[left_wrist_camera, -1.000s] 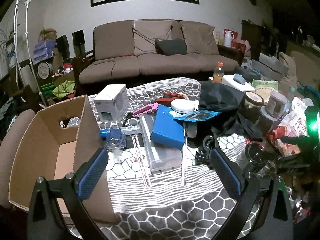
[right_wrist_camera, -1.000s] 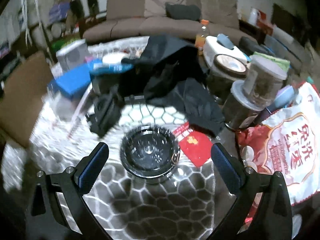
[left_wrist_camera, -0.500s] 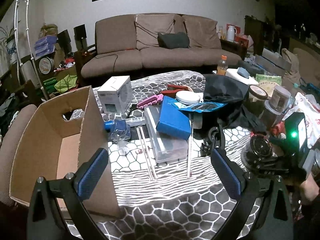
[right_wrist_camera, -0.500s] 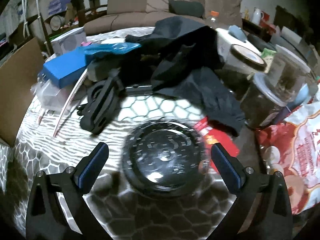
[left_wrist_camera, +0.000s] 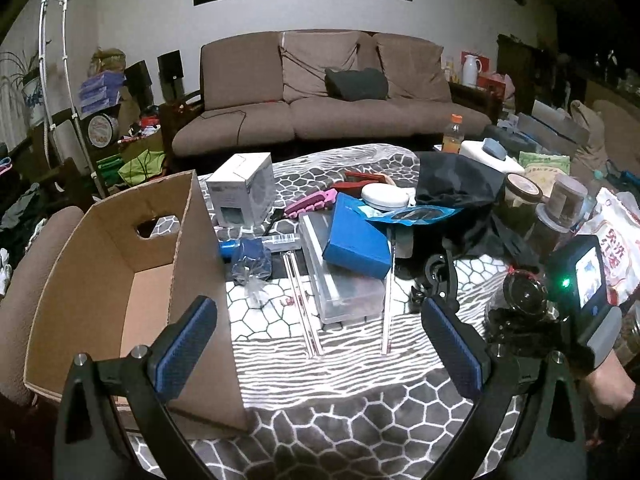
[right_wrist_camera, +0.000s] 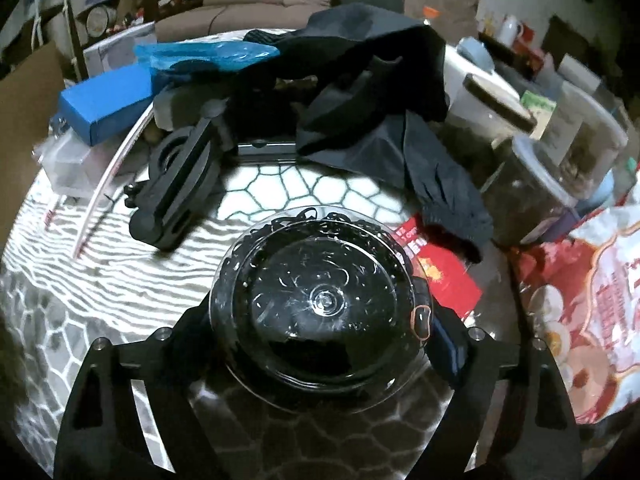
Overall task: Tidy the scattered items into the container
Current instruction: 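Grasp the black round plastic lid by its rim with the right tool, then grasp the blue zip pouch with the left tool while the right tool holds the lid, then carry the blue pouch in the left tool and lid in the right tool toward the box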
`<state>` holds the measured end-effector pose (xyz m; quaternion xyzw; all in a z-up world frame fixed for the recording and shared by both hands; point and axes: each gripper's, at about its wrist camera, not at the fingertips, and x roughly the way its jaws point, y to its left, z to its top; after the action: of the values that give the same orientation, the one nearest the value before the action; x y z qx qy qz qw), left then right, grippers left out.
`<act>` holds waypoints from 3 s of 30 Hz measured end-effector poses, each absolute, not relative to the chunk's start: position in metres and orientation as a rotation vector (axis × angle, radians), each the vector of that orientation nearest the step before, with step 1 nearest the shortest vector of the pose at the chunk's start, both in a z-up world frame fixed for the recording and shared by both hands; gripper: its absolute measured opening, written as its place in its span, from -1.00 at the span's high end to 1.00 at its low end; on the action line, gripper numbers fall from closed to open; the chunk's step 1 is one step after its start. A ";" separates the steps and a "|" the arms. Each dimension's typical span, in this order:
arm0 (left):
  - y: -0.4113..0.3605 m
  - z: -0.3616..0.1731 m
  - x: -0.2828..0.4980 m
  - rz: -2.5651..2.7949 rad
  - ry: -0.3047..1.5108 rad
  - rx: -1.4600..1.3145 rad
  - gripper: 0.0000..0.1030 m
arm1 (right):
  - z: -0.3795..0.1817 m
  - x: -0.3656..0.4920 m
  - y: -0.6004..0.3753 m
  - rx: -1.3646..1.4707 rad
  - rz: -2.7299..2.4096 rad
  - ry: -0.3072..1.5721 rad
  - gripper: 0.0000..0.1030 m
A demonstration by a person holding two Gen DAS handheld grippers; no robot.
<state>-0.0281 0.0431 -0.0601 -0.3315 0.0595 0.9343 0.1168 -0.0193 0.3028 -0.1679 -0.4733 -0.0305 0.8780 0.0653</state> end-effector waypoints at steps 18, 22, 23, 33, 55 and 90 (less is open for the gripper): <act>0.088 -0.088 -0.043 2.479 0.041 -0.865 -1.00 | -0.074 0.020 0.330 -1.289 2.839 0.260 -0.64; 0.111 -0.097 -0.067 2.508 0.110 -0.831 -0.88 | -0.062 0.027 0.338 -1.292 2.860 0.306 -0.64; 0.120 -0.098 -0.075 2.515 0.182 -0.804 -0.84 | -0.060 0.028 0.340 -1.287 2.860 0.304 -0.64; 0.163 -0.143 -0.161 2.364 0.521 -0.834 0.23 | -0.056 0.024 0.350 -1.290 2.850 0.331 -0.64; 0.198 -0.140 -0.170 2.336 0.760 -0.733 0.70 | -0.066 0.007 0.339 -1.405 2.863 0.377 -0.64; 0.031 0.018 0.006 2.879 0.124 -0.463 0.79 | 0.020 0.041 0.294 -0.916 3.029 0.308 -0.64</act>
<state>0.0064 0.0315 0.0179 -0.1576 0.0423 0.9803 0.1111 0.0405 0.2942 0.0195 -0.2879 0.0969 0.9525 -0.0188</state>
